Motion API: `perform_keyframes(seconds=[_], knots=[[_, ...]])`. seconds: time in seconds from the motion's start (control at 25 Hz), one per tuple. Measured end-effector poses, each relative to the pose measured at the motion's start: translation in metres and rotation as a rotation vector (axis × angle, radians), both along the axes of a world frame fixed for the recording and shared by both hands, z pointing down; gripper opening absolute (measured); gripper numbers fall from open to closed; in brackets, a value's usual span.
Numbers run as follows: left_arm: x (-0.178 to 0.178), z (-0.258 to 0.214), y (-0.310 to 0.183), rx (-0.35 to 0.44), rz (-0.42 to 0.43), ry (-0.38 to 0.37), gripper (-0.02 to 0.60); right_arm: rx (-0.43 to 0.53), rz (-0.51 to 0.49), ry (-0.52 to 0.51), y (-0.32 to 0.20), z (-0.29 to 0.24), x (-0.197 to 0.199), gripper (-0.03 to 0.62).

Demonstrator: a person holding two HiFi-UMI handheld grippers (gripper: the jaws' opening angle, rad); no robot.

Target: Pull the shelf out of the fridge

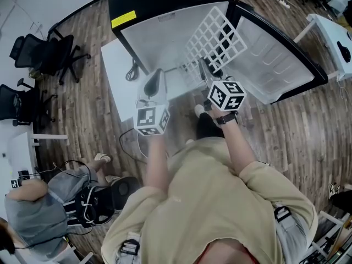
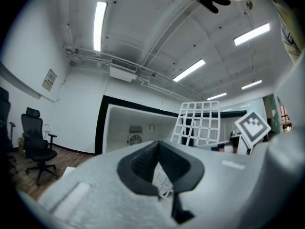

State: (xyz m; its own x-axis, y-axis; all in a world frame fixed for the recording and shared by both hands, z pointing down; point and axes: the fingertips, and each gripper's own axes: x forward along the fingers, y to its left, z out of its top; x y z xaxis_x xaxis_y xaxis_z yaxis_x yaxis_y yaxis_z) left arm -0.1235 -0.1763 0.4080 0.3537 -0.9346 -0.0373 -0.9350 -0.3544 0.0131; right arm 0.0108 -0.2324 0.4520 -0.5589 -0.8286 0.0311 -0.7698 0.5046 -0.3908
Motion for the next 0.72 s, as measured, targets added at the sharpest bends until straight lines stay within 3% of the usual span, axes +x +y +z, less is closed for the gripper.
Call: perform_keyframes(seconds=[0.52, 0.72], knots=[[-0.004, 0.017, -0.01, -0.024, -0.02, -0.009, 0.002, 0.09, 0.073, 0.2, -0.002, 0.0, 0.004, 0.028], [-0.01, 0.007, -0.012, 0.029, -0.092, -0.111, 0.002, 0.139, 0.089, 0.283, -0.002, -0.01, 0.002, 0.028]])
